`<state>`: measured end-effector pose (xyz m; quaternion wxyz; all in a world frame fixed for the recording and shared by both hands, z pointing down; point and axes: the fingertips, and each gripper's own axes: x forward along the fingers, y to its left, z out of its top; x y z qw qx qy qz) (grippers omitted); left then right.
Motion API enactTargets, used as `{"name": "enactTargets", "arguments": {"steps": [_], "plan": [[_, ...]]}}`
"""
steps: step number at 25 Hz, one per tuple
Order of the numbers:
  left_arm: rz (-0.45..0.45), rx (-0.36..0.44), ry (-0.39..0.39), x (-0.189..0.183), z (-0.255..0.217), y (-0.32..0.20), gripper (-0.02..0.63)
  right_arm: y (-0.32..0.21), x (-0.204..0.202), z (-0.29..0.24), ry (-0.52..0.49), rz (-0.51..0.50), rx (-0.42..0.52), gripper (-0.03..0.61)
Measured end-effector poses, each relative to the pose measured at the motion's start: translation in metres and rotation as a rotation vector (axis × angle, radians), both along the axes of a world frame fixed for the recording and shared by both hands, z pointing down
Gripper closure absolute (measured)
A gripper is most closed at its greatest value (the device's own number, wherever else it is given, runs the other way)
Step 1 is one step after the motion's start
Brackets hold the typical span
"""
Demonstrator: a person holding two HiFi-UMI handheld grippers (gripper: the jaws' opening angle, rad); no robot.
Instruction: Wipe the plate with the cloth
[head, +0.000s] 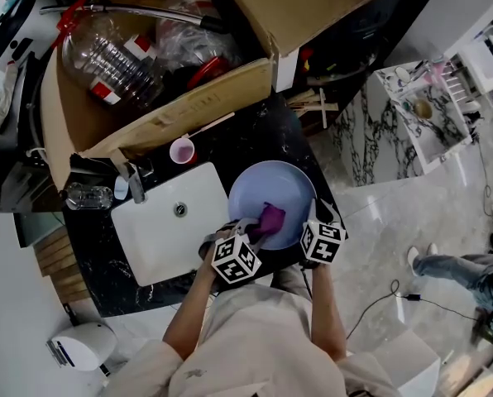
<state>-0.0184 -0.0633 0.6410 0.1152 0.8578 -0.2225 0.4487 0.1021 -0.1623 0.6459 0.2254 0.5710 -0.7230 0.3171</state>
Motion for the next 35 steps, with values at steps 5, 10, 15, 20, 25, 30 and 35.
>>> {"name": "enactTargets", "arguments": {"steps": [5, 10, 15, 20, 25, 30, 35], "plan": [[-0.048, 0.017, -0.011, -0.01, 0.0, -0.008, 0.555, 0.0, 0.0, 0.0, 0.003, -0.001, 0.0, 0.555], [-0.084, 0.034, -0.017, -0.021, 0.001, -0.015, 0.555, 0.0, -0.001, 0.0, 0.004, 0.0, 0.0, 0.555], [-0.106, 0.042, -0.019, -0.025, 0.001, -0.019, 0.555, 0.0, 0.0, 0.0, 0.003, -0.001, -0.001, 0.555], [-0.13, 0.06, -0.031, -0.032, 0.002, -0.026, 0.555, 0.002, 0.0, 0.0, 0.004, 0.0, -0.003, 0.555], [-0.161, 0.076, -0.044, -0.041, 0.001, -0.037, 0.555, 0.002, 0.0, 0.0, -0.001, -0.001, -0.001, 0.555], [-0.181, 0.088, -0.055, -0.049, 0.002, -0.046, 0.555, 0.002, -0.001, 0.001, -0.006, -0.006, 0.002, 0.555], [-0.19, 0.103, -0.074, -0.054, 0.002, -0.055, 0.555, 0.003, -0.001, 0.001, -0.013, -0.016, 0.003, 0.555]]}}
